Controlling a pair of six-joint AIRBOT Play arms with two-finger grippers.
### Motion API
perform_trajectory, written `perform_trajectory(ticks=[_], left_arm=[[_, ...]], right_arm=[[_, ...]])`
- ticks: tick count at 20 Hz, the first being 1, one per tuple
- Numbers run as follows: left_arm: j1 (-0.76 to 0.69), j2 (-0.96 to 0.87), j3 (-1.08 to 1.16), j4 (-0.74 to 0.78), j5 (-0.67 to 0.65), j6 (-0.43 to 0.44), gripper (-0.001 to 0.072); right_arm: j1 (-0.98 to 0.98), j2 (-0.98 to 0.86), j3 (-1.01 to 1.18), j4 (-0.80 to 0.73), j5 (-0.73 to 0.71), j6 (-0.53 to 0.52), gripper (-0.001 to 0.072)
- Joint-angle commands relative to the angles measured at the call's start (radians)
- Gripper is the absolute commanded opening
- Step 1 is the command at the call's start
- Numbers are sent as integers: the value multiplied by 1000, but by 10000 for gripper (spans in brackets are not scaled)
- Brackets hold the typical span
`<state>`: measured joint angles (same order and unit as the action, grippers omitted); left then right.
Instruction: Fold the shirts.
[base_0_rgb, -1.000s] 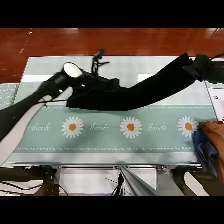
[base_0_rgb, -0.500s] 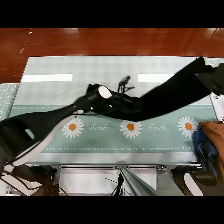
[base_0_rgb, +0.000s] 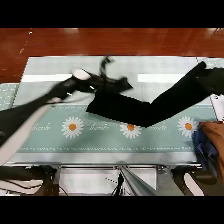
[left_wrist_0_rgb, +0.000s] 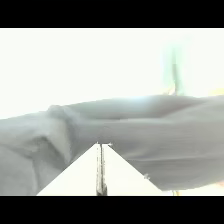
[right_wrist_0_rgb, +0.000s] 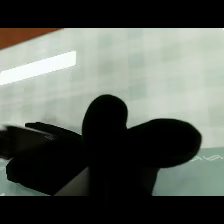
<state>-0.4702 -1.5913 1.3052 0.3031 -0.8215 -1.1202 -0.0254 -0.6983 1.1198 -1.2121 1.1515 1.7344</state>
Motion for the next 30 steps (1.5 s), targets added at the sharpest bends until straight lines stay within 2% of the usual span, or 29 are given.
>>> perform_trajectory(ticks=[1, 7, 10, 13, 14, 15, 16, 17, 19, 21, 27, 28, 29, 30], left_arm=[[202, 198, 0, 139, -97, 8, 31], [489, 454, 0, 365, -308, -88, 32], [544, 514, 0, 391, -406, -89, 32], [537, 540, 0, 397, -459, -89, 32], [531, 543, 0, 397, -466, -89, 32], [523, 544, 0, 397, -467, -89, 32], [520, 543, 0, 397, -463, -89, 32], [520, 542, 0, 398, -461, -89, 33], [522, 542, 0, 411, -462, -89, 32], [522, 542, 0, 445, -462, -89, 33], [522, 542, 0, 522, -462, -89, 33], [522, 542, 0, 528, -463, -89, 33], [522, 542, 0, 529, -463, -89, 33], [522, 542, 0, 529, -463, -89, 33]], right_arm=[[93, -126, 1, 29, -130, -72, 30], [424, -419, 1, 59, -517, -48, 31], [554, -574, 1, 121, -700, -48, 31], [660, -710, 1, 212, -822, -48, 33], [690, -749, 1, 260, -848, -48, 97], [710, -776, 1, 299, -854, -49, 262], [721, -792, 1, 311, -845, -49, 410], [722, -795, 1, 304, -819, -58, 466], [679, -766, 1, 241, -731, -82, 479], [586, -697, 1, 118, -575, -82, 479], [143, -446, -5, -366, 16, -94, 479], [52, -430, -26, -360, 69, -122, 479], [-37, -421, -63, -288, 92, -150, 480], [-111, -418, -110, -171, 92, -182, 518]])
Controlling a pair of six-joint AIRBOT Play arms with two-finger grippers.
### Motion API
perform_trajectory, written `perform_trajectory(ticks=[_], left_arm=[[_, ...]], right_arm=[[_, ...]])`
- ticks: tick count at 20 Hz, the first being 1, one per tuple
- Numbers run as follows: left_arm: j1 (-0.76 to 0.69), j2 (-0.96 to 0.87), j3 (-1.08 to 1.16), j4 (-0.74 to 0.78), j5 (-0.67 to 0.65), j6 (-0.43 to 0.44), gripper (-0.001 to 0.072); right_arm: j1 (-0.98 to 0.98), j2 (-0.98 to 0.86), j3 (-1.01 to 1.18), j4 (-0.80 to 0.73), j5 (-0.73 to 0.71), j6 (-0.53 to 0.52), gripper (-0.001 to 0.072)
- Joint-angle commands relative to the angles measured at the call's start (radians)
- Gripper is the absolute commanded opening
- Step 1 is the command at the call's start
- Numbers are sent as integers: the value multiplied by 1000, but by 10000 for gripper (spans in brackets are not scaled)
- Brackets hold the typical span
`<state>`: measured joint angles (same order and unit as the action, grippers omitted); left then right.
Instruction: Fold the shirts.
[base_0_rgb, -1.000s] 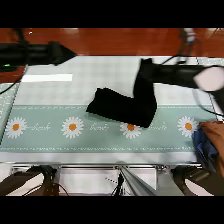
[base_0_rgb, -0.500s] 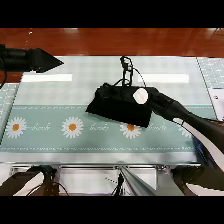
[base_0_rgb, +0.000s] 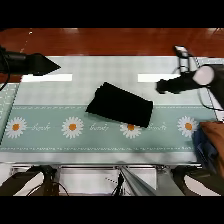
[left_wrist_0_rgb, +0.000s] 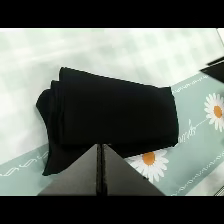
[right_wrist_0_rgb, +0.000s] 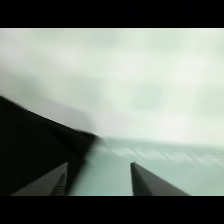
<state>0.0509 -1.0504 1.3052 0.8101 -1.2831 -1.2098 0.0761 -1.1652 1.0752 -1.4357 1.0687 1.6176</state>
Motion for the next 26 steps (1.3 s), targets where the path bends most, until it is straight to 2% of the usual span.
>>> perform_trajectory(ticks=[1, 3, 5, 8, 11, 13, 14, 15, 16, 17, 19, 21, 24, 26], left_arm=[[1, 1, 0, 22, -2, 0, 33], [1, 1, -1, 22, -2, 0, 33], [1, 1, -1, 22, -2, 0, 34], [1, 1, -11, 21, -3, 0, 33], [0, 0, -31, 21, -2, -19, 33], [0, 1, -37, 21, -4, -18, 33], [0, 1, -37, 21, -5, -18, 34], [0, 1, -37, 21, -5, -18, 33], [0, 0, -38, 21, -5, -18, 34], [0, -1, -38, 21, -4, -18, 34], [-1, -12, -38, 21, -4, -18, 34], [-2, -33, -39, 21, -2, -18, 34], [-8, -79, -39, 21, 23, -17, 33], [-22, -111, -39, 21, 58, -14, 33]], right_arm=[[-274, 48, -121, 191, 154, -96, 594], [-331, 48, -256, 466, 55, -176, 596], [-307, 48, -374, 623, -76, -217, 596], [-200, 1, -473, 750, -220, -248, 597], [-61, -109, -477, 895, -318, -322, 596], [4, -166, -477, 987, -413, -322, 581], [22, -182, -477, 1018, -447, -323, 530], [27, -184, -477, 1036, -468, -342, 329], [21, -179, -471, 1035, -465, -366, 133], [0, -166, -457, 1032, -431, -401, 33], [-62, -111, -409, 1012, -323, -489, 32], [-142, -19, -326, 911, -192, -480, 32], [-285, 146, -168, 712, -23, -291, 32], [-386, 235, -68, 622, 92, -201, 32]])
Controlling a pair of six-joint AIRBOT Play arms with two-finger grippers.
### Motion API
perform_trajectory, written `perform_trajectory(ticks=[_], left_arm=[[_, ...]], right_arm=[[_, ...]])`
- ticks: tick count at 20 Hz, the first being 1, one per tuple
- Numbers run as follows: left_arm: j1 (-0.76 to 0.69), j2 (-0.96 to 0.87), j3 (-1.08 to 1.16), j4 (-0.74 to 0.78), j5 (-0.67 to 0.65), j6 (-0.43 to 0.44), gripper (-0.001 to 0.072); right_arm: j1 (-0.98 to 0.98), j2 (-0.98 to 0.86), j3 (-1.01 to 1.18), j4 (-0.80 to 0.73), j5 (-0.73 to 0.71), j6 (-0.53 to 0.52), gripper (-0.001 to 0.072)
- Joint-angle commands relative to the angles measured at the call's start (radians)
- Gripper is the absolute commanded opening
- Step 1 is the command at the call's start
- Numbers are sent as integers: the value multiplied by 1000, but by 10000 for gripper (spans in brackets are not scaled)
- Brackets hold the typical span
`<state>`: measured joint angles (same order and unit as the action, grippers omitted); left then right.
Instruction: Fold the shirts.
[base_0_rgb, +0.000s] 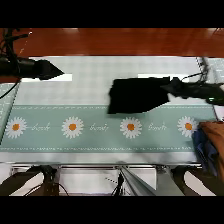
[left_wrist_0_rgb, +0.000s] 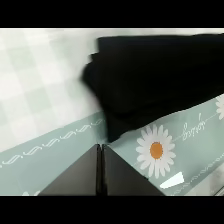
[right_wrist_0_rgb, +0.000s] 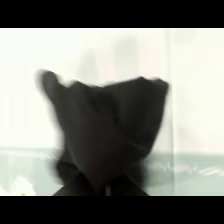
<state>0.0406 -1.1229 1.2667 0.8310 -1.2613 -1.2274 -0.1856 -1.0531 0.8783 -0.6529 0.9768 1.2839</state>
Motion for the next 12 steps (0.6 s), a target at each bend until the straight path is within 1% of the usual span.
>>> perform_trajectory(ticks=[1, 3, 4, 7, 10, 12], left_arm=[[-20, -56, 0, 0, 55, 3, 34], [-39, -90, 0, 0, 83, 5, 34], [-50, -106, 0, 0, 92, 19, 34], [-79, -149, 0, -1, 116, 60, 34], [-104, -185, 0, -1, 121, 95, 34], [-110, -201, 0, -1, 128, 94, 34]], right_arm=[[-186, 159, 177, -198, 256, 167, 32], [-315, 212, 256, -253, 399, 233, 32], [-388, 232, 291, -275, 474, 268, 32], [-597, 279, 377, -373, 650, 317, 31], [-788, 298, 433, -589, 790, 320, 32], [-893, 298, 438, -758, 880, 311, 32]])
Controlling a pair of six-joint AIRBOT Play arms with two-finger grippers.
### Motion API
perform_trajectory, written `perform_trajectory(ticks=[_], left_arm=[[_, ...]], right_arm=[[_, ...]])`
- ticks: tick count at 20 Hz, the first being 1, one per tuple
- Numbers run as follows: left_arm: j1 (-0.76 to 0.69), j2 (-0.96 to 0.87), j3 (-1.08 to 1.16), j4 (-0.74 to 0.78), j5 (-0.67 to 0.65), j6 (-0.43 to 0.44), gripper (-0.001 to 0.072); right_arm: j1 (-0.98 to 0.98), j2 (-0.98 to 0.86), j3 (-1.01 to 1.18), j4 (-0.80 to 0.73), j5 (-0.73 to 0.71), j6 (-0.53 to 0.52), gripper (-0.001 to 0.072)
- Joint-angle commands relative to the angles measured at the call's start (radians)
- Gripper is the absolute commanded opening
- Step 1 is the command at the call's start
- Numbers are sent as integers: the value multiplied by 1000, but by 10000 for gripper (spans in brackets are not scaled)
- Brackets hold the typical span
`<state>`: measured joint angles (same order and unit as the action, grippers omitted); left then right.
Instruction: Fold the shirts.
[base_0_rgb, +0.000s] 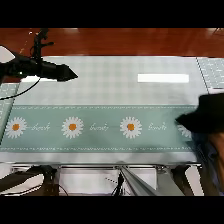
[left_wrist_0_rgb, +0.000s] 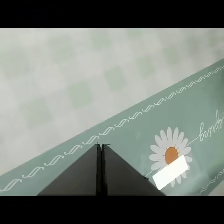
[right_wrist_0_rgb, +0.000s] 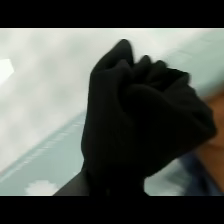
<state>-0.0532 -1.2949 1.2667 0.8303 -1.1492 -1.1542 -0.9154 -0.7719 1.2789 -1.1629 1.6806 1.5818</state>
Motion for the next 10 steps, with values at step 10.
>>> perform_trajectory(ticks=[10], left_arm=[[-18, -46, 0, -40, 150, 21, 34]], right_arm=[[-297, 67, 37, -611, 175, -31, 252]])
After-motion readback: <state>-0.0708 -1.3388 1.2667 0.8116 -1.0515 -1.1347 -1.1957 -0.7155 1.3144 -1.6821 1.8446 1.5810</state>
